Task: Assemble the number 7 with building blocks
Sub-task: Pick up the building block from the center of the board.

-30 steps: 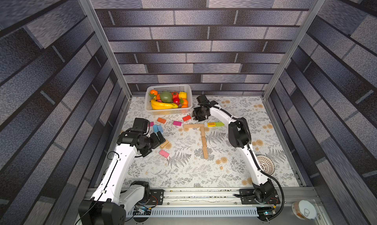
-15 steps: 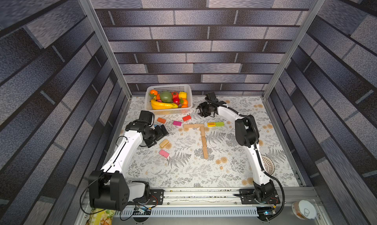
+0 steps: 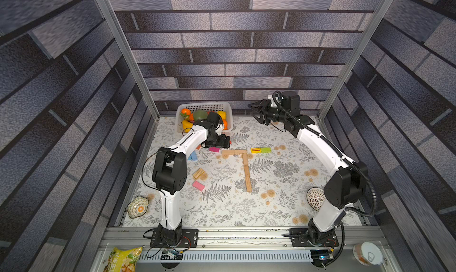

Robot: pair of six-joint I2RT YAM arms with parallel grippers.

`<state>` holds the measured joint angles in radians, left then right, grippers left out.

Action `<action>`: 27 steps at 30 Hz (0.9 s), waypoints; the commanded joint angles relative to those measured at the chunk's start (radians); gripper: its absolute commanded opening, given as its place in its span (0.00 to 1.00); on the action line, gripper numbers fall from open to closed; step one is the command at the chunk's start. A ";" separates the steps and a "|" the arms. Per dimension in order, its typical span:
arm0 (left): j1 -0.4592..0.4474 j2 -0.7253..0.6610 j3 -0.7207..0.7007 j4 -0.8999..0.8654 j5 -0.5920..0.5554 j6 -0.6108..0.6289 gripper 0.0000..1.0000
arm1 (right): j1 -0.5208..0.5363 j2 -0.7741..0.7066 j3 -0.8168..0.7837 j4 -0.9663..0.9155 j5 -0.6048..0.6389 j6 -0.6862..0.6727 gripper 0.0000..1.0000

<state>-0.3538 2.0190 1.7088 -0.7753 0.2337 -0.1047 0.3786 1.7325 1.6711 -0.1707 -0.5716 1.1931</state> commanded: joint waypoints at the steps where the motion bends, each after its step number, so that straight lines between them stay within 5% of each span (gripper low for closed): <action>1: 0.001 0.042 0.069 -0.036 -0.052 0.105 0.91 | -0.010 -0.038 -0.049 -0.090 -0.052 -0.069 0.52; 14: 0.001 0.285 0.317 -0.061 -0.083 0.126 0.91 | -0.050 -0.203 -0.202 -0.146 -0.032 -0.073 0.52; 27: -0.014 0.382 0.362 -0.020 -0.116 0.112 0.83 | -0.068 -0.261 -0.287 -0.136 -0.018 -0.057 0.52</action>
<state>-0.3614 2.3577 2.0415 -0.8036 0.1474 -0.0078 0.3180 1.5063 1.4040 -0.2966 -0.5999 1.1397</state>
